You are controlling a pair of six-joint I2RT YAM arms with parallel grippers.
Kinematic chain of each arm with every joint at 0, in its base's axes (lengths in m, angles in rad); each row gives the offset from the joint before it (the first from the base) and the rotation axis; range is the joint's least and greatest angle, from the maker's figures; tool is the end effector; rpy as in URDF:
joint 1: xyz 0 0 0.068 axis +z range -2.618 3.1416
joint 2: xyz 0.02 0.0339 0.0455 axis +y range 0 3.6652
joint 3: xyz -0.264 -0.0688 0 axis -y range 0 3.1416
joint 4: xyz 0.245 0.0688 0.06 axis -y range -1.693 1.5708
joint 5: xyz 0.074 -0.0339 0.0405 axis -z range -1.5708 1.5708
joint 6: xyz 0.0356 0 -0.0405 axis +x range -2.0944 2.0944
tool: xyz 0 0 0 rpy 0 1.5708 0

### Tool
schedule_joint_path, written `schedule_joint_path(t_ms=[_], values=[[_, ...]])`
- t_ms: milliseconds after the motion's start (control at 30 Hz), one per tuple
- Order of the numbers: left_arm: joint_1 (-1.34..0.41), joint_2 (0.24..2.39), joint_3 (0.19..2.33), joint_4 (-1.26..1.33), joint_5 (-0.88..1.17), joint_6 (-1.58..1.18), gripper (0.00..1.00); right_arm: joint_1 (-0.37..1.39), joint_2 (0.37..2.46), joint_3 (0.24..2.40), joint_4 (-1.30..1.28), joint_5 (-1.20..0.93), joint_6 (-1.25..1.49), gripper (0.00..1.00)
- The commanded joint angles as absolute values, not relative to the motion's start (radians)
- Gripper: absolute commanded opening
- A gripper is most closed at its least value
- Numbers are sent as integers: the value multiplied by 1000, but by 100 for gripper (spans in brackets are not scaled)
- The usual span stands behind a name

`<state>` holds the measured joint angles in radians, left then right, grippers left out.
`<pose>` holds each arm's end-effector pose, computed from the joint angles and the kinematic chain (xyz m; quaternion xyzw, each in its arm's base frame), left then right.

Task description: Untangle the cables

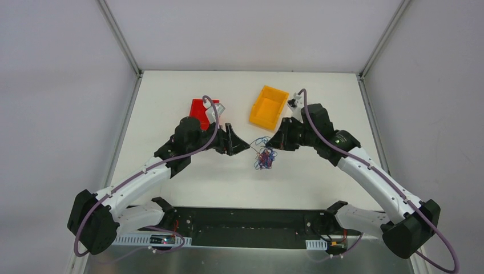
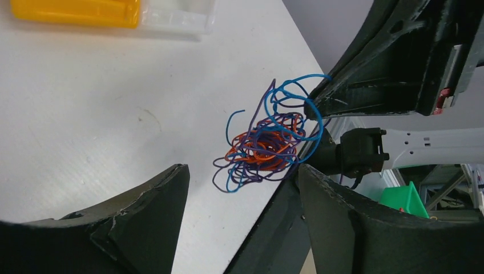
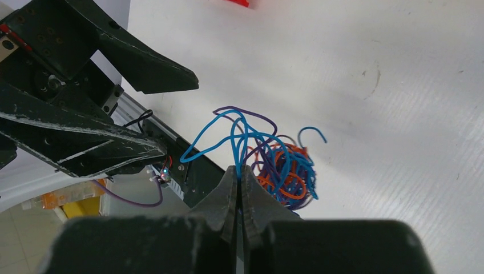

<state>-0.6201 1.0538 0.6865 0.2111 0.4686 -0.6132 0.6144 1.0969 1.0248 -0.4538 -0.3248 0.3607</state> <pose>0.1894 -0.1550 0.2946 0.1534 0.7388 -0.5095 0.4136 0.1907 0.1484 0.3365 -0.1882 0.8381 0.3545 0.3694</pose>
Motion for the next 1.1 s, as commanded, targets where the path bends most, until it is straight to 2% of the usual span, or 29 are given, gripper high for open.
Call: schedule_joint_path(t_ms=[0, 167, 533, 633, 700, 733, 767, 800, 867, 900, 967, 1067], values=[[-650, 1042, 720, 324, 506, -561, 70, 623, 1098, 1068, -431, -385, 390, 0], [-699, 1071, 750, 325, 481, -494, 61, 623, 1115, 1071, -425, -396, 411, 0], [-764, 1169, 832, 314, 460, -417, 56, 625, 1121, 1065, -413, -417, 426, 0], [-770, 1205, 849, 306, 460, -411, 42, 625, 1117, 1059, -403, -426, 434, 0], [-771, 1224, 863, 294, 453, -412, 8, 624, 1113, 1056, -402, -425, 440, 0], [-773, 1230, 869, 282, 443, -416, 0, 624, 1111, 1054, -402, -422, 441, 0], [-773, 1235, 879, 266, 428, -419, 0, 624, 1110, 1051, -404, -413, 442, 2], [-772, 1236, 886, 252, 414, -420, 0, 624, 1108, 1049, -412, -400, 443, 12], [-771, 1227, 897, 227, 387, -421, 0, 625, 1100, 1033, -430, -345, 443, 46], [-772, 1220, 901, 217, 380, -420, 0, 624, 1092, 1019, -436, -314, 443, 56], [-771, 1208, 905, 211, 389, -419, 0, 624, 1071, 978, -430, -284, 443, 64], [-772, 1205, 917, 198, 437, -417, 0, 624, 1051, 922, -410, -284, 447, 65]])
